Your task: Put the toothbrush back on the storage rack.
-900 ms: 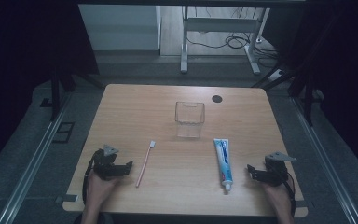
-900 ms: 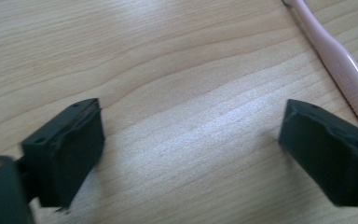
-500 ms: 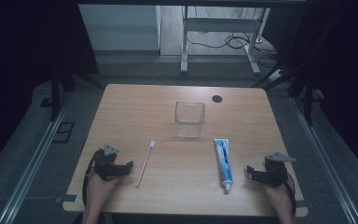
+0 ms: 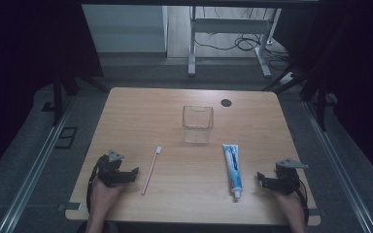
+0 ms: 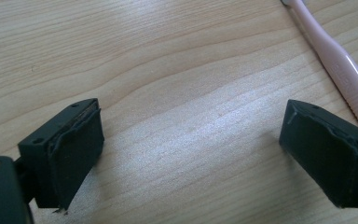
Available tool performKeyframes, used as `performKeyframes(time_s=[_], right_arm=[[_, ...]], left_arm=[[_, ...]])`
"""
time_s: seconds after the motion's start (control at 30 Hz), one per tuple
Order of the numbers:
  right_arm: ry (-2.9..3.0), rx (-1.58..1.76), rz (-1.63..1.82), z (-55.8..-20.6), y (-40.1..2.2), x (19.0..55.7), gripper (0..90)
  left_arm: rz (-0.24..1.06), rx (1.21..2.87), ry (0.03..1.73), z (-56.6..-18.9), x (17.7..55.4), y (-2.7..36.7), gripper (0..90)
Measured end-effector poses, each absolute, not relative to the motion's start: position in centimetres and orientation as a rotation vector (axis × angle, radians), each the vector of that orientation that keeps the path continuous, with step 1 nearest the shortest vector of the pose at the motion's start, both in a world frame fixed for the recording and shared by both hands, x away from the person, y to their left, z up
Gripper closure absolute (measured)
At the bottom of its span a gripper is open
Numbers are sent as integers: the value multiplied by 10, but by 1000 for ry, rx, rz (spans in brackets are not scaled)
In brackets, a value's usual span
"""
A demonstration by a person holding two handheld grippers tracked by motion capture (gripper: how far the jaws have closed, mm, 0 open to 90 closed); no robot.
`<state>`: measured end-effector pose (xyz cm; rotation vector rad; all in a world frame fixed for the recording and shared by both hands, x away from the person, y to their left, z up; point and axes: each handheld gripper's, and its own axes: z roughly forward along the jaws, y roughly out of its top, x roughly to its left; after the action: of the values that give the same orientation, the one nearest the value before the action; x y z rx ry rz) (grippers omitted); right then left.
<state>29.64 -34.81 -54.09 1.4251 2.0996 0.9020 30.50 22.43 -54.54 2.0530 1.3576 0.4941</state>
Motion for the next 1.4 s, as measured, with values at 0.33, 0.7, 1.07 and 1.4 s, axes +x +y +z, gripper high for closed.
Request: performKeyframes(time_s=[0.33, 0.7, 1.07, 1.4], right_arm=[[2105, 1421, 904, -541, -348, 296, 136], [2105, 1419, 907, -541, -348, 296, 137], [2106, 1417, 906, -541, -348, 296, 136], [2107, 1417, 907, -541, -348, 296, 136]], left_arm=[[510, 2064, 1357, -539, 303, 226, 151], [507, 2069, 1300, -531, 300, 217, 238], [460, 2088, 1244, -526, 300, 206, 308], [416, 2101, 1178, -519, 300, 194, 355]])
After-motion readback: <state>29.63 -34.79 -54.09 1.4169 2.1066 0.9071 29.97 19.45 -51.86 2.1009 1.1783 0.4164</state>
